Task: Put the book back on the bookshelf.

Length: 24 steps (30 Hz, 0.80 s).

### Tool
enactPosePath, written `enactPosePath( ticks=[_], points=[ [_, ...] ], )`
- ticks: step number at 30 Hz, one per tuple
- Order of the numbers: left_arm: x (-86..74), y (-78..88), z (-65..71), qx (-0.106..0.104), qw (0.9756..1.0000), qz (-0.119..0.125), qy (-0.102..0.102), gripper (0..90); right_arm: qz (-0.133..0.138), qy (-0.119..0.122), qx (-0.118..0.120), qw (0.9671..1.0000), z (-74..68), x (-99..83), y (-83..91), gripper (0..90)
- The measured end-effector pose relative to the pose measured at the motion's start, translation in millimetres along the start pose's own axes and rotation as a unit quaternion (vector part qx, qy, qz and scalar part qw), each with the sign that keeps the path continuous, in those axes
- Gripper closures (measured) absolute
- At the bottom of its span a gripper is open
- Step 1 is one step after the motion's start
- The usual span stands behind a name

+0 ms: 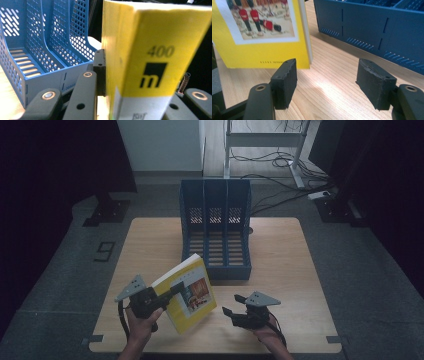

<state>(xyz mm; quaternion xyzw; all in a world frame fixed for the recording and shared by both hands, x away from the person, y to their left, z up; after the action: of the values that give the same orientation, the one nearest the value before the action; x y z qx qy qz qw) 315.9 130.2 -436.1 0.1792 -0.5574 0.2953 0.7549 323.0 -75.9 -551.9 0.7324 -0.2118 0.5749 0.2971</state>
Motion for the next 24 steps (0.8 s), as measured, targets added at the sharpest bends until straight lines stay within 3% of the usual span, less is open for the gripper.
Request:
enactPosePath(
  ticks=[24],
  points=[
    [14.9, -6.8, -11.1, 0.010, 0.9999, 0.004, -0.002, 75.4, -0.045, -0.011, -0.014, 0.9988, 10.8, -24.8, -8.0, 32.4]
  ],
)
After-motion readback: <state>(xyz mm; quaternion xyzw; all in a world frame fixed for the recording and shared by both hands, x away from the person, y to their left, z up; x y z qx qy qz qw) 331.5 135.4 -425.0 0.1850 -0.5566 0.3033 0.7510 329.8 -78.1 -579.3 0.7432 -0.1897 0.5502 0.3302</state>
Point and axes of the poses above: each handheld gripper's, and its own axes: y roughly backward along the jaws, x roughly out of its top, z roughly to its right, the point moved 9 cm from there along -y, roughly forward along the jaws, and after that the axes turned 14 degrees about z, right-handed, at the moved point
